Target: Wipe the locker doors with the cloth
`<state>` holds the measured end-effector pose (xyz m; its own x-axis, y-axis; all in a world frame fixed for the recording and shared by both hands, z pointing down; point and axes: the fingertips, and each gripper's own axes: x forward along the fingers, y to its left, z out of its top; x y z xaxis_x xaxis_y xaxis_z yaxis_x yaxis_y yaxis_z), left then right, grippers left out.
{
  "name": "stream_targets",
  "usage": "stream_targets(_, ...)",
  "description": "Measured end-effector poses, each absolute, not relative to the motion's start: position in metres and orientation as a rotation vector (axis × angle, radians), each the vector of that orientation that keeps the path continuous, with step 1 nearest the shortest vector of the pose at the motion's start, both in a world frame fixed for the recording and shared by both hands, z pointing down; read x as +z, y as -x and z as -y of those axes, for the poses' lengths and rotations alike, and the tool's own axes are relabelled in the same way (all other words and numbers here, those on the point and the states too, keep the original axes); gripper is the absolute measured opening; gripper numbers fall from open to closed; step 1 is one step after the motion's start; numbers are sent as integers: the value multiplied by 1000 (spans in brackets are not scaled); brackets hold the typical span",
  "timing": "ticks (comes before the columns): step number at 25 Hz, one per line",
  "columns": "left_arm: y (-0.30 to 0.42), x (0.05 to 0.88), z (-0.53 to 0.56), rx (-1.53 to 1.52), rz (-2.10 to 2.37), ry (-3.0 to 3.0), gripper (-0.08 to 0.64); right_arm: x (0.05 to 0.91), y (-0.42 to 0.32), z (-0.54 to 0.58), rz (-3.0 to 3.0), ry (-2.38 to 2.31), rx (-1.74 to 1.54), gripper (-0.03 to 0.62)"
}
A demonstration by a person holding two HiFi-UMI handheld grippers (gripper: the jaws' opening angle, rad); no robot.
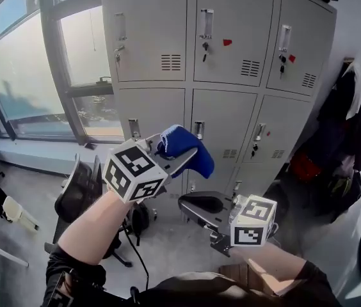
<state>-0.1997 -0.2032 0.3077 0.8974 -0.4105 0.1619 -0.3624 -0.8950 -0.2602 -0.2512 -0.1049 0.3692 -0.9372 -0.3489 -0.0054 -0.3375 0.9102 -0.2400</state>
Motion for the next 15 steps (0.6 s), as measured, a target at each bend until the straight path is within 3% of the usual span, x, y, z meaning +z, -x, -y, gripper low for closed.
stream_targets(10, 211, 360, 134, -49, -972, 2838, 29, 383, 196, 87, -3066, 630, -118, 2)
stream_targets(15, 206, 384, 120, -69, -1070, 2828, 28, 399, 184, 90, -3074, 702, 29, 2)
